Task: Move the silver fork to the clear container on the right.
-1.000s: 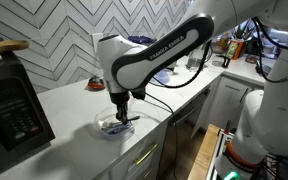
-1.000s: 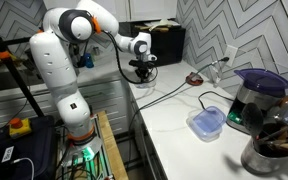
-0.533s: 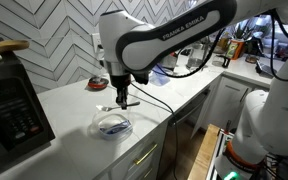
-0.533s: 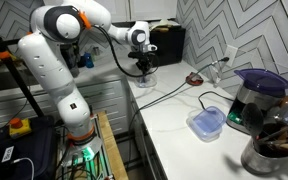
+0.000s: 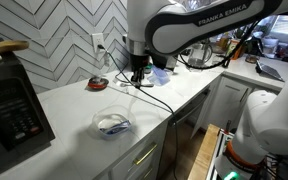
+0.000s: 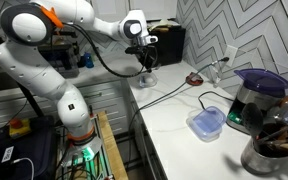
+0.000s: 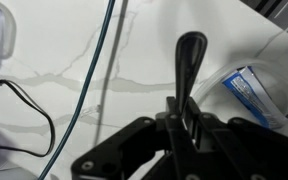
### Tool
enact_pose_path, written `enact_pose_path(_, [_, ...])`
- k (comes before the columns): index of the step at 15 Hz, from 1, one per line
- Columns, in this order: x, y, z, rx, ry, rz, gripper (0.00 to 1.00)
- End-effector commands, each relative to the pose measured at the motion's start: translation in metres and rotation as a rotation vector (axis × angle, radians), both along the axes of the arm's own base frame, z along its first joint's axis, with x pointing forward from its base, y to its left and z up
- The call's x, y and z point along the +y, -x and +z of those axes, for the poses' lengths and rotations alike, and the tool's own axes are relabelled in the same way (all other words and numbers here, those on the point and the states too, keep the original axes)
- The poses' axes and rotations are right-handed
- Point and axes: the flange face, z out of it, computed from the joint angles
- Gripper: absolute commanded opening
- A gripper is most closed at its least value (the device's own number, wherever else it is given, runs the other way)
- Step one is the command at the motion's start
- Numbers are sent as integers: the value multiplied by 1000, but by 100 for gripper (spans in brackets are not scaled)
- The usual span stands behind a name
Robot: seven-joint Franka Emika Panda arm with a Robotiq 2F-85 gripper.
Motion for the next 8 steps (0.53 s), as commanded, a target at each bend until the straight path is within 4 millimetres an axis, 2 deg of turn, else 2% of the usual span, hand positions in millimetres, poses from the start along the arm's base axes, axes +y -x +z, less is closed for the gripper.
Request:
enact_pose_path(1, [-7, -10, 1, -46, 16, -102, 3])
enact_pose_path(4, [-59, -22, 23, -159, 33, -240, 3])
enact_pose_path(8, [-142, -22, 52, -267, 61, -423, 3])
